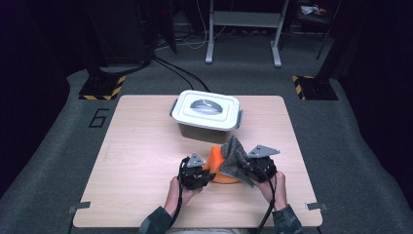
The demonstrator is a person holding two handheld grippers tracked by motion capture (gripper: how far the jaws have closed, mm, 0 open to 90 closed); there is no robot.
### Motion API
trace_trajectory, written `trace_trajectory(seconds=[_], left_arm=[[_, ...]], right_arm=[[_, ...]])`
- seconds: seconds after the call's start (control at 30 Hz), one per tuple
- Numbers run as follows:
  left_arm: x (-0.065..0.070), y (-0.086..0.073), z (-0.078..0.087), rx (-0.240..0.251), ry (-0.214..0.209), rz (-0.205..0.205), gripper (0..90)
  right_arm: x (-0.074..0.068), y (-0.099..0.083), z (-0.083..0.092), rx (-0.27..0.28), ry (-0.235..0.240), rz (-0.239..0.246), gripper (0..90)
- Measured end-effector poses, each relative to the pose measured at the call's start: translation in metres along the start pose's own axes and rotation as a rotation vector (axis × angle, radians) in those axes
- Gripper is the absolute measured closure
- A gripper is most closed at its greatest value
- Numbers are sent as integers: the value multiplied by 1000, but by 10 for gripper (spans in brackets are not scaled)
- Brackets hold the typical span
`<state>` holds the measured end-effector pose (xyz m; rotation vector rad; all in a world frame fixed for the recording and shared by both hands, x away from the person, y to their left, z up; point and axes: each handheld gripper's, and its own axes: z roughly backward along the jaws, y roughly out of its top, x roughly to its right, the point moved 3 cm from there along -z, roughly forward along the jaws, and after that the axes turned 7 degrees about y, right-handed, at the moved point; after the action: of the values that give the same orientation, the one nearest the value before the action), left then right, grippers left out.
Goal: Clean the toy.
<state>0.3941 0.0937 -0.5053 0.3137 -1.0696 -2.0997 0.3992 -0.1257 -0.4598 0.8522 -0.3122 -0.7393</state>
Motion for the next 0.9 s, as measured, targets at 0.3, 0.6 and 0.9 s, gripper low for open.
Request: trace_trajectory(seconds=[0.3, 0.6, 0.9], left_arm=[[-3, -2, 0, 0, -12, 19, 742], [-5, -3, -2, 11, -11, 31, 743], [-7, -2, -3, 9, -9, 38, 743]], right_arm=[[18, -30, -3, -43, -10, -84, 743], [32, -54, -25, -130, -14, -147, 743], [38, -51, -5, -94, -14, -138, 742]])
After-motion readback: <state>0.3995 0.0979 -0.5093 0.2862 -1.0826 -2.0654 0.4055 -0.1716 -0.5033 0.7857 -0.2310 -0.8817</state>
